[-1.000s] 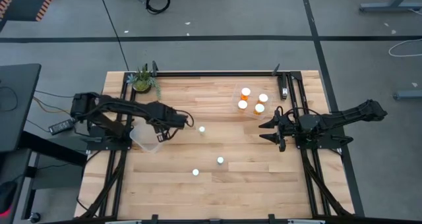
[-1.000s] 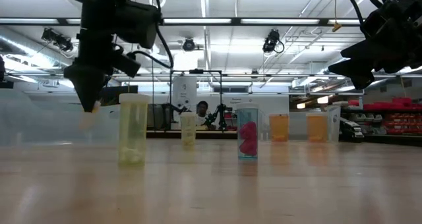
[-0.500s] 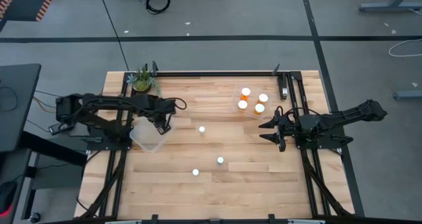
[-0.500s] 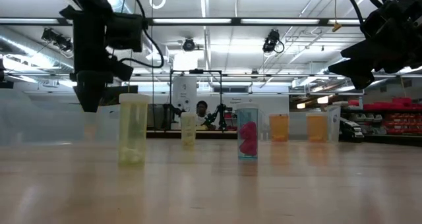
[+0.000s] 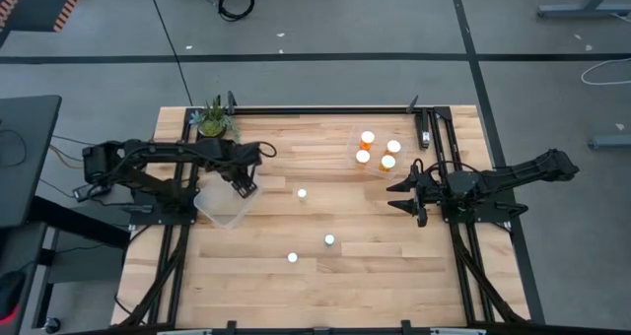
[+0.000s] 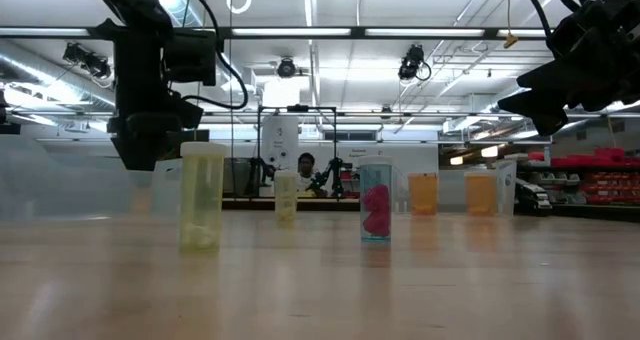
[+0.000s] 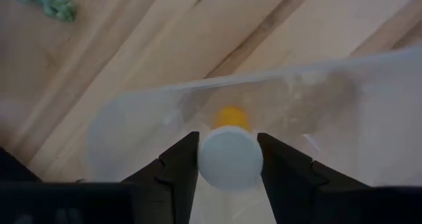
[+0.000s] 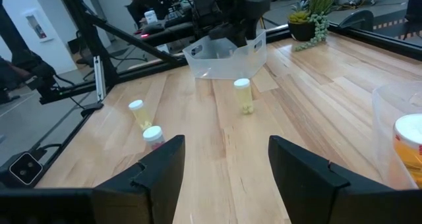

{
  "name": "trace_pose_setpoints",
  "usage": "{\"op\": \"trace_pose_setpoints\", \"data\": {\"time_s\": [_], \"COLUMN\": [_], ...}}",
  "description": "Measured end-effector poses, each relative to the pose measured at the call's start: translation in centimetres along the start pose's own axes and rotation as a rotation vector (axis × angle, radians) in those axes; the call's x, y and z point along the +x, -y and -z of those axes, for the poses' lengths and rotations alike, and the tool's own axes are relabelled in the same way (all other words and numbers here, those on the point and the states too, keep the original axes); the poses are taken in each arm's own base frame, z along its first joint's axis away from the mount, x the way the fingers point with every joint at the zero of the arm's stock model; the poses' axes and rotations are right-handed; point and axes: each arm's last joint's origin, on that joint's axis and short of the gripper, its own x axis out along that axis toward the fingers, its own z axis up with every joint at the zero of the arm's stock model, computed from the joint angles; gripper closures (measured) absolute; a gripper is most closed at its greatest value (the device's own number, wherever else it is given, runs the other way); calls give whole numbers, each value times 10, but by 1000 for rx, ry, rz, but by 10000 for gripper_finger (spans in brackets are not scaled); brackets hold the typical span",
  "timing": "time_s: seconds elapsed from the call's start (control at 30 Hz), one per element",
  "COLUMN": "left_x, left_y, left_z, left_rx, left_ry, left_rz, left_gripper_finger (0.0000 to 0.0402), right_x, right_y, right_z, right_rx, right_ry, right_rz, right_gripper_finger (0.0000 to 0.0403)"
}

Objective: Pick and place medicine bottles into bin by pill shape (circle, oval)
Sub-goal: Put the small orange pill bottle into the left transparent bin, then put the small yellow pill bottle into the left transparent bin

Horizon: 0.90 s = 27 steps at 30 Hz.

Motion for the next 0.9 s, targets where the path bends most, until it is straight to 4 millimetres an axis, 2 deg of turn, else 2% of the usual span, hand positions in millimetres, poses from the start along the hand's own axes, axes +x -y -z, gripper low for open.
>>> {"op": "trace_pose_setpoints", "data": {"time_s": [0.4,0.5,0.73,0.9], "left_x": [-1,-6,-41,-68], "left_y": [-2,-2,1,20], "left_z": [6,4,-14,-33], "left_rx": [9,2,-25,-13], "left_ry": [-59,-76,-56,123], "left_rz": [-27,-16,33,128], "left_gripper_finger": [182,170,167,175], "right_x": [0,0,0,0], "right_y": [0,0,0,0], "right_z": [0,0,0,0], "right_rx": [0,0,0,0], "right_ry": [0,0,0,0], "right_rz": [0,0,0,0], "right_gripper_finger": [177,177,177,177]}}
